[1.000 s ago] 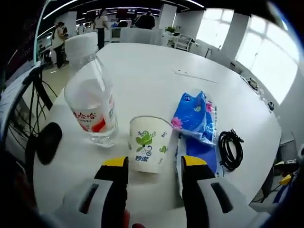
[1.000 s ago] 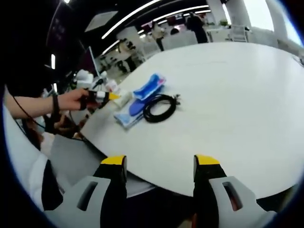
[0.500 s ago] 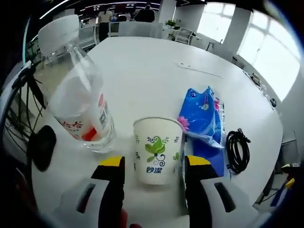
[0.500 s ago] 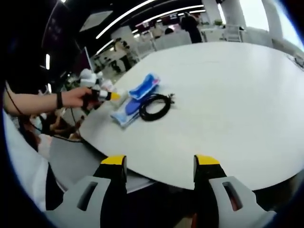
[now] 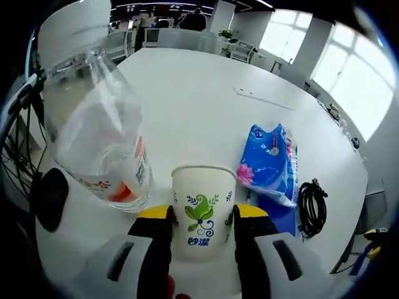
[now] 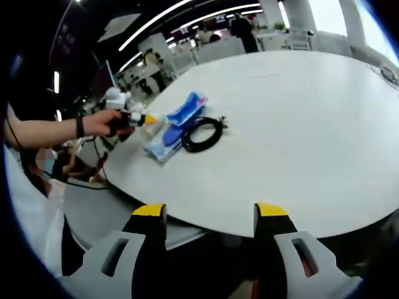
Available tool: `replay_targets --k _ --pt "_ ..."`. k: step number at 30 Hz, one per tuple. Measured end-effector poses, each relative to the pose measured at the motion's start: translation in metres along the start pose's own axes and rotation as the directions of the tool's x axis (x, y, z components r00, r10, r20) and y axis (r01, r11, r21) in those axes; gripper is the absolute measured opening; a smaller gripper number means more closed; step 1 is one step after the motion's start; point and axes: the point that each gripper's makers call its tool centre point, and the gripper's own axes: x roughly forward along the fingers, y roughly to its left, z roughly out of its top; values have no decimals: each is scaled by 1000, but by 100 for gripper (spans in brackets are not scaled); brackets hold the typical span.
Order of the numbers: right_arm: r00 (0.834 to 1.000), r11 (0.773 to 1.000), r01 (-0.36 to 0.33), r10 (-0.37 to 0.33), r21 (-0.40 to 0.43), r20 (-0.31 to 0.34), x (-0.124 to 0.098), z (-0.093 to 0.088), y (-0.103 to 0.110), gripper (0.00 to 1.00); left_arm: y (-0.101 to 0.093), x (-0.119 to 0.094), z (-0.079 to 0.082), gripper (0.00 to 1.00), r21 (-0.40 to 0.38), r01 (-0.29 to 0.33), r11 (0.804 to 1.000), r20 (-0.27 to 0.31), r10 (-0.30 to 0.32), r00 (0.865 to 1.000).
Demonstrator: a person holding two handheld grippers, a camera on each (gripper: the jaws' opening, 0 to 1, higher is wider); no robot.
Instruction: Arrange the tabletop items into an orderly group along one side of the table until the central work area is clear of visible clutter.
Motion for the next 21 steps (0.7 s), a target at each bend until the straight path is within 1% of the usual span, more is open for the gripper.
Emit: replay_targets --k 3,5,8,11,13,14,16,18,21 --pt "1000 1000 3 -3 -2 -4 1 0 0 54 -1 -2 -3 37 14 5 1000 -8 -5 1000" --pt "1000 1000 2 -2 -3 -7 2 0 0 54 0 -5 -7 37 37 0 999 -22 1 1000" --pt "1000 1000 -2 1 -17 -16 6 2 3 54 1 -13 -17 38 93 -5 996 -46 10 999" --pt "1000 1000 -6 6 -19 -14 8 6 5 54 2 -22 -29 39 117 5 993 -71 4 997" --pt "1000 1000 -14 13 -24 -18 11 8 7 54 5 -27 -35 39 125 -4 992 -80 14 997" --pt "1000 999 -18 17 -27 -19 12 8 8 54 6 -31 -43 39 149 -1 989 -103 17 995" --pt "999 999 -25 24 -41 -26 15 10 10 54 11 -37 -55 39 177 -21 984 -125 44 991" --pt "999 998 -31 29 -48 -29 15 12 12 54 15 -43 -64 40 187 -38 982 -132 63 989" --pt "999 998 -35 33 -55 -31 17 12 14 54 16 -55 -82 40 185 -33 982 -140 60 988"
